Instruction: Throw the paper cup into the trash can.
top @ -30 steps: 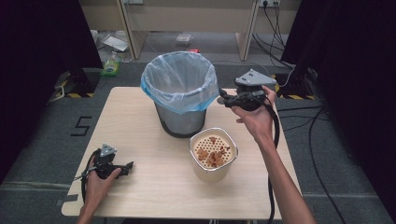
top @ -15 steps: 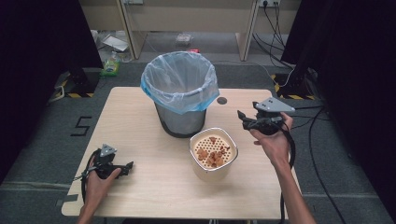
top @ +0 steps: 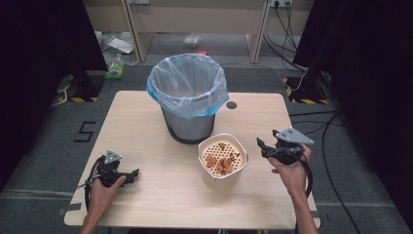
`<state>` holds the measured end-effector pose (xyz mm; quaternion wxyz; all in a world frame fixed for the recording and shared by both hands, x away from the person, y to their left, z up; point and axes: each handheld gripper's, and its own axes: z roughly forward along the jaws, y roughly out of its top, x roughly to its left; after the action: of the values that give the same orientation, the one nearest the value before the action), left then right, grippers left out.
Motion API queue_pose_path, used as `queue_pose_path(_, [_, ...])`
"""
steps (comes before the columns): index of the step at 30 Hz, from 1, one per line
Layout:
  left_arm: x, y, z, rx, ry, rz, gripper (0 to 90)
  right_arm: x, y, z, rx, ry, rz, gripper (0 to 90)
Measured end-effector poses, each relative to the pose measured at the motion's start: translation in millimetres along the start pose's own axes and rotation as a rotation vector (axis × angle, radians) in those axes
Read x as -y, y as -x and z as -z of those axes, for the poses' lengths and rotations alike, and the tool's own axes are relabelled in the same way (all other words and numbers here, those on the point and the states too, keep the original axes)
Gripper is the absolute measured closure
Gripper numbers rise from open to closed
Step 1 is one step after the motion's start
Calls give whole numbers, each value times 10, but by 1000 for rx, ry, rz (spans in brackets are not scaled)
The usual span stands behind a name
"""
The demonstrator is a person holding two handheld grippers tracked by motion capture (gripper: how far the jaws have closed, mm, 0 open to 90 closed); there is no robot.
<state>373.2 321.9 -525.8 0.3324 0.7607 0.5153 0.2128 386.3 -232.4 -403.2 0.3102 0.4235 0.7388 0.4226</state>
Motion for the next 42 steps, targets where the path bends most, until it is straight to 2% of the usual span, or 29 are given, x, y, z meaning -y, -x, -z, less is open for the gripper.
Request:
queue_pose_path(3, [1,1,1,0,0,0,0,105,-1,-12,1,-7,-17,351])
queue_pose_path(4, [1,1,2,0,0,0,0,204,-3,-31,-4,-27,-25,351])
queue_pose_path(8, [1,1,2,0,0,0,0,344,-7,-58,-6,-66,-25,350])
queue_pose_path(17, [1,1,2,1,0,0,0,536,-54,-76,-13,-108,-27,331])
queue_pose_path(21, [2,1,2,1,0,0,0,674,-96,-103,-10,-163,-20,314])
queue_pose_path(23, [2,1,3,1,0,0,0,705,-95,-111,-10,-173,-18,314])
queue_pose_path(27, [3,2,3,1,0,0,0,858,-92,-149,-10,-228,-30,304])
queue_pose_path(32, [4,2,3,2,0,0,0,943,-87,-163,-10,-266,-42,298])
queue_pose_path(33, [5,2,4,3,0,-1,0,963,-90,-149,0,-292,-44,285])
queue_pose_path(38, [5,3,4,3,0,-1,0,1021,-80,-121,1,-298,-45,285])
queue_pose_path(42, [6,4,5,3,0,0,0,1108,-79,-131,-10,-328,-52,269])
